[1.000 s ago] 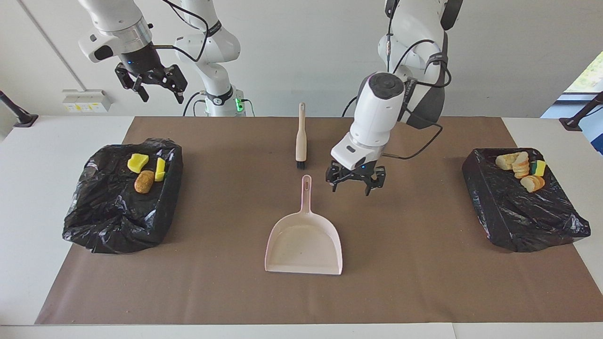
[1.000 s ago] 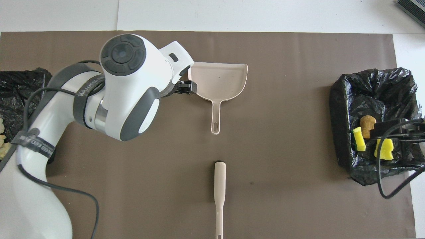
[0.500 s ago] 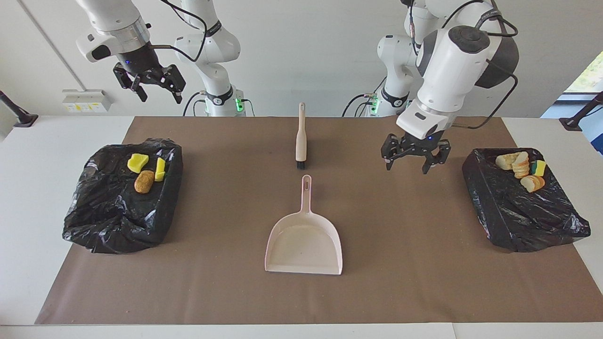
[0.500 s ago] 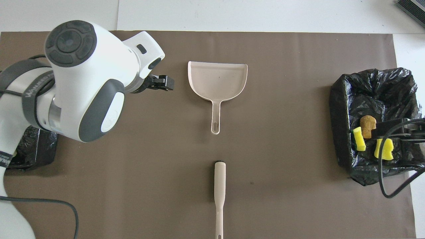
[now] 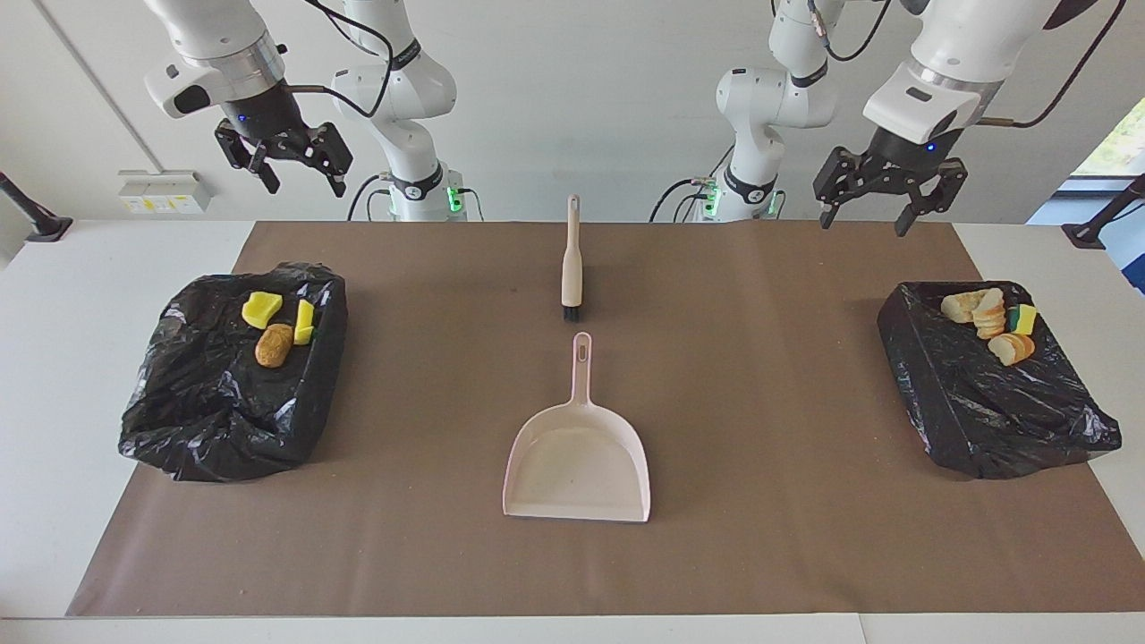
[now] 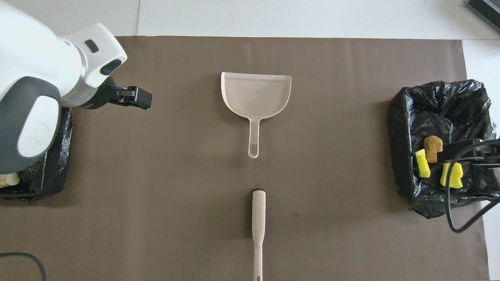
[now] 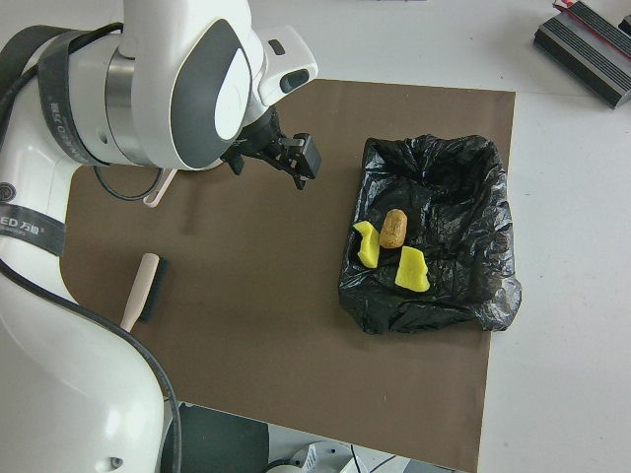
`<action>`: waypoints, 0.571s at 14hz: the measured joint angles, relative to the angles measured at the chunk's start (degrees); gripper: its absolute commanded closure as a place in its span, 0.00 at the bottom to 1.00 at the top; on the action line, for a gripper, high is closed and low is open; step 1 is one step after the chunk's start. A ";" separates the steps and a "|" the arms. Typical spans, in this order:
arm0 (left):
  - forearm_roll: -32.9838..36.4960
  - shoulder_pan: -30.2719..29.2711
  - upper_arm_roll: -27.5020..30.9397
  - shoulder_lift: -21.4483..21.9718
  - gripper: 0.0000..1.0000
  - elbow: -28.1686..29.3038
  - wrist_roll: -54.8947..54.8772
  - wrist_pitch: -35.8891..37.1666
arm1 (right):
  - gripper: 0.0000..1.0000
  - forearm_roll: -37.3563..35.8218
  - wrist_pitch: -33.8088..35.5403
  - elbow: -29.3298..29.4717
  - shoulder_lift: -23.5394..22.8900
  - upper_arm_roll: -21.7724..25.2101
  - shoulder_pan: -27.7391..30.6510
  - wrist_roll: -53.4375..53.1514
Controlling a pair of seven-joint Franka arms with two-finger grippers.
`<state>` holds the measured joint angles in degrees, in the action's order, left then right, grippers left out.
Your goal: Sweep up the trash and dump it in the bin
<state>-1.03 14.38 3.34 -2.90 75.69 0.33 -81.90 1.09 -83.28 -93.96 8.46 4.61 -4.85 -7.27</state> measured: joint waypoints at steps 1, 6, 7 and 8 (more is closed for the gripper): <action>0.04 -0.94 0.03 0.96 0.00 -0.24 -0.87 0.94 | 0.00 0.00 0.00 0.01 0.00 0.00 0.00 0.00; 0.04 -3.75 1.77 4.83 0.00 -0.30 -6.87 3.96 | 0.00 0.00 0.00 0.05 0.00 0.00 0.00 0.00; 0.04 -3.78 2.68 5.26 0.00 0.05 -7.95 4.69 | 0.00 0.00 0.00 0.06 0.00 0.00 0.00 0.00; 0.04 -3.85 3.29 5.73 0.00 0.78 -8.71 4.95 | 0.00 0.00 0.00 0.06 0.00 0.00 0.00 0.00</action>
<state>-0.99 10.54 6.64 2.83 76.46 -8.38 -76.95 1.09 -83.28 -93.90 8.46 4.61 -4.85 -7.27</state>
